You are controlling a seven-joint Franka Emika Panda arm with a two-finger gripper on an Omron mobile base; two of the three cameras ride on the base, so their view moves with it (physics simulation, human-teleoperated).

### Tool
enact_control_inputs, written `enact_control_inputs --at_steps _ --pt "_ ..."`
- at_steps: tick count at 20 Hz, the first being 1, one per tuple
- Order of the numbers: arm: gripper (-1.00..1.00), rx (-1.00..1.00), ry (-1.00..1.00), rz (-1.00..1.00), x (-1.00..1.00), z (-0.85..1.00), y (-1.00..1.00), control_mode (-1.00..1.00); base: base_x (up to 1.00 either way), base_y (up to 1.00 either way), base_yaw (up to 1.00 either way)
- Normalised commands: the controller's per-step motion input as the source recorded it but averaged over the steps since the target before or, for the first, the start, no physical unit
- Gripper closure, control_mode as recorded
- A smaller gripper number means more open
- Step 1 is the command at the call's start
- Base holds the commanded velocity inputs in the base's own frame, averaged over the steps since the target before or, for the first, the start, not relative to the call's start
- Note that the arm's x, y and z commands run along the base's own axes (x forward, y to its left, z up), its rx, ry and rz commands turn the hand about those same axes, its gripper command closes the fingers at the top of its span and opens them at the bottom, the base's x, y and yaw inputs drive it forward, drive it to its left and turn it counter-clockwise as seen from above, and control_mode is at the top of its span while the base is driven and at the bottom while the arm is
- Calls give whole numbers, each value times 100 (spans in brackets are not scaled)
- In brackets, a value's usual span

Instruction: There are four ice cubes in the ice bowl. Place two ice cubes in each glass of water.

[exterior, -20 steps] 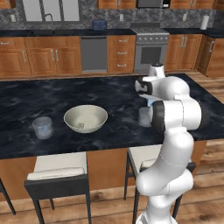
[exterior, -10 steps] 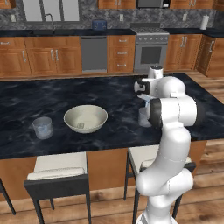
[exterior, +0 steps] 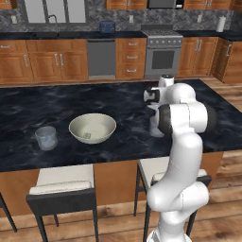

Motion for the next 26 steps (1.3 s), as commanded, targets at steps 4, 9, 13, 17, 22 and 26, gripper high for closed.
enact_control_inputs --at_steps 4,9,13,17,22,26 --pt "100 0 0 0 20 -26 0 -100 0 0 0" --pt "100 0 0 0 19 -22 0 -100 0 0 0" --pt "100 0 0 0 17 -23 0 -100 0 0 0" --pt "100 0 0 0 17 -24 0 -100 0 0 0" --pt "100 0 0 0 8 -18 0 -100 0 0 0" --pt "100 0 0 0 0 -11 -2 -100 0 0 0"
